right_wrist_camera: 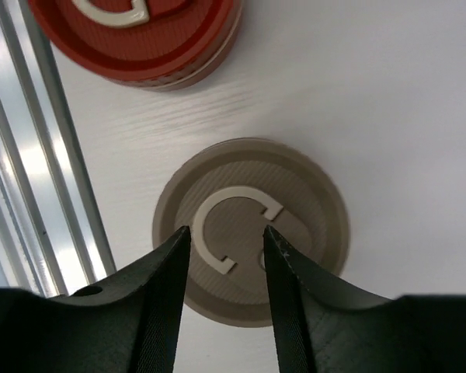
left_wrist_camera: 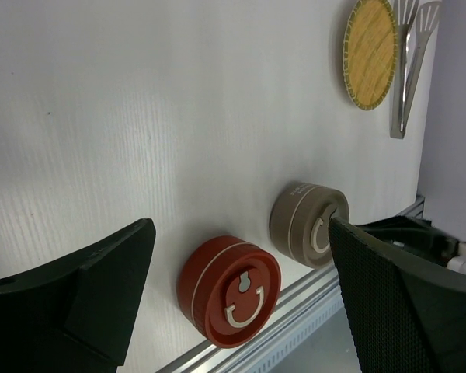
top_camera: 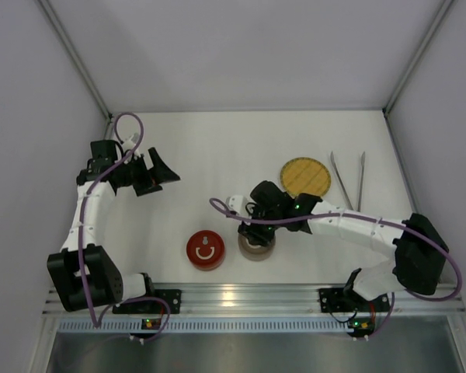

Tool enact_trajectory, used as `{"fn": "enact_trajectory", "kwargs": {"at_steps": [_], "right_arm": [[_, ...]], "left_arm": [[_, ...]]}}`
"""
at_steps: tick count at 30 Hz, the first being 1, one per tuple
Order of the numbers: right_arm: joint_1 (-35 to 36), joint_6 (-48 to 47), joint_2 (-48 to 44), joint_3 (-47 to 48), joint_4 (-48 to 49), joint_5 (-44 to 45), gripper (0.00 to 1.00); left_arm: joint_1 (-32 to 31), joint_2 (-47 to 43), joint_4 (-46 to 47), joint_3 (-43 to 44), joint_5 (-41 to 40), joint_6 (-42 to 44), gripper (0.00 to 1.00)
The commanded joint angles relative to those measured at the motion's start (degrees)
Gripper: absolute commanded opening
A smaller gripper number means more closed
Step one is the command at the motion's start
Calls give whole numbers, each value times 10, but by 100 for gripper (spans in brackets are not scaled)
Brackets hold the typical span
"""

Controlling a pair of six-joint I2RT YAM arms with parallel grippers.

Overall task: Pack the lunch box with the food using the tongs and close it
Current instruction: Adjust the box lid on the packing box, then reset both arms

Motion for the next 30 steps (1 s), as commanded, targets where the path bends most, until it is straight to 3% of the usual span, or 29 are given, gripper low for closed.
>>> {"fn": "enact_trajectory", "kwargs": {"at_steps": [1,6,9,10,15,20,30], "right_arm": [[-58,31,-47,53,-7,-20,43],[-220,81,-82,65,-11,-81,58],[-309,110,-112,47,-2,-117,74],[-328,115,-128,38,2,-120,83],[-423,125,-165,10,13,-69,99],[-477,114,-195,-36,34,0,100],[-522,79,-240,-92,27,28,99]], "left_arm": [[1,-3,-29,40,-4,61,98],[-2,18,-76,65,-58,106,98],[-2,17,-79,73,-97,154,98],[-2,14,-74,73,-108,184,98],[-2,-18,-58,60,-125,259,98],[-2,-7,-57,41,-137,290,98],[-2,-60,-8,-45,-196,317,98]]}}
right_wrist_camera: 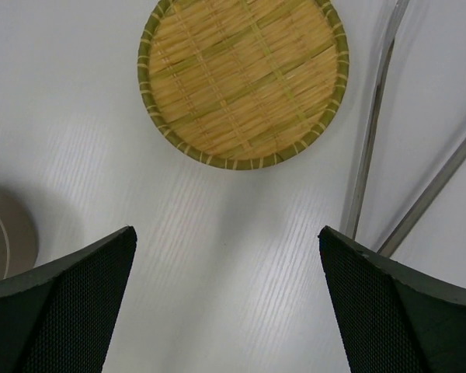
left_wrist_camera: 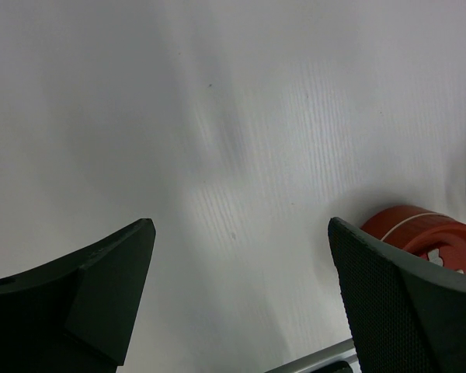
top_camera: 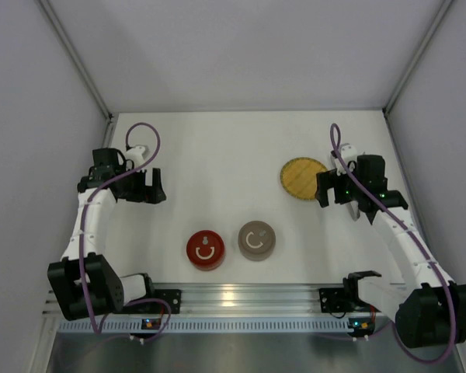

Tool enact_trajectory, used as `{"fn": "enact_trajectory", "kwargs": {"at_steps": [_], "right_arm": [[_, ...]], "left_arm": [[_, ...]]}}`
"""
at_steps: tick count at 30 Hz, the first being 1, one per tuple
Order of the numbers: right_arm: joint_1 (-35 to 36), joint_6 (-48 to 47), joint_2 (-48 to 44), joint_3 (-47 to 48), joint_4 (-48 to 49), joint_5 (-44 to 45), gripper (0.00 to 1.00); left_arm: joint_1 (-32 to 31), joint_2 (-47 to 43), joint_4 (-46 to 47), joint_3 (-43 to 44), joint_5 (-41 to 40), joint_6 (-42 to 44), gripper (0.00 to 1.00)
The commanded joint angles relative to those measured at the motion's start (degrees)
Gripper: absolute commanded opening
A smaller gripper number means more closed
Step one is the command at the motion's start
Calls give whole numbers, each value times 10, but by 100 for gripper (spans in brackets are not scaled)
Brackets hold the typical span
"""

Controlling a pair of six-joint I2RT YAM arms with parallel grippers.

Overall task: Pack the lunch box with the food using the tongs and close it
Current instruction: Reset both arms

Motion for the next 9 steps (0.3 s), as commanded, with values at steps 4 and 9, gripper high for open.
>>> {"fn": "enact_trajectory", "kwargs": {"at_steps": [4,9], "right_arm": [[-15,-2,-40,-14,31,15,100],[-15,-3,-46,-22,35,16,99]], "left_arm": [[0,-65,43,-44,-35,41,98],[0,-87,45,-58,-43,48,98]]}}
